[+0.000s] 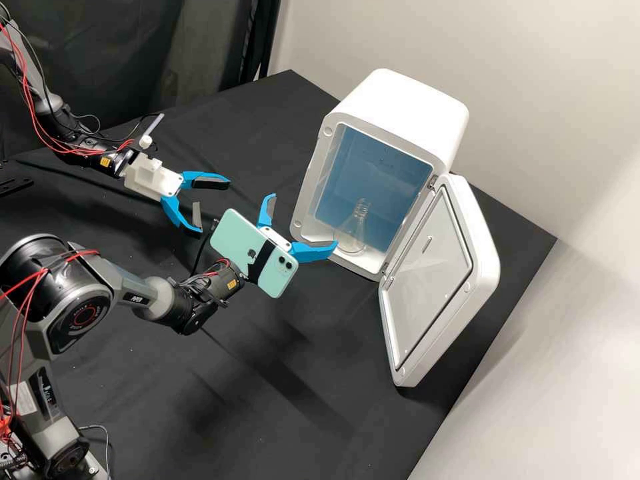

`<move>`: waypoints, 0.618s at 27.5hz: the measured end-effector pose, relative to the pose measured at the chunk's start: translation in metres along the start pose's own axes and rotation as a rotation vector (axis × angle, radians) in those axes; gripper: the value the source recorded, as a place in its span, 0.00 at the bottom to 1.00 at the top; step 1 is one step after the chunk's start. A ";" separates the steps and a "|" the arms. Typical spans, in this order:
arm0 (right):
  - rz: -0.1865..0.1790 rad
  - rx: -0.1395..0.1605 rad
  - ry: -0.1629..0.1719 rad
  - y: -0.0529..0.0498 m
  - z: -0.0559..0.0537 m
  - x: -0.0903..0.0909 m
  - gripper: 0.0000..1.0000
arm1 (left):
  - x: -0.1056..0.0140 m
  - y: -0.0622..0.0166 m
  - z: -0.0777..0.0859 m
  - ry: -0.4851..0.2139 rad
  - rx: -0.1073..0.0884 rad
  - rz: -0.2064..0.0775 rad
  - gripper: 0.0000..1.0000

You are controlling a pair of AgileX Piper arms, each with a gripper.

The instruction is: Take the flask out of the incubator

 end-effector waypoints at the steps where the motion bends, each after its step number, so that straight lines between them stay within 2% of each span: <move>1: 0.000 0.000 0.000 0.000 0.000 0.000 1.00 | 0.000 0.0000 0.000 0.000 0.000 0.000 1.00; 6: 0.000 0.000 0.000 0.000 0.000 0.000 1.00 | 0.002 0.0027 0.000 -0.002 0.003 0.010 1.00; 14: 0.000 0.004 0.000 0.000 0.000 0.000 1.00 | 0.002 0.0027 0.000 -0.002 0.003 0.010 1.00; 17: 0.010 0.010 -0.007 0.003 0.003 0.000 1.00 | 0.002 0.0027 0.000 -0.002 0.002 0.010 1.00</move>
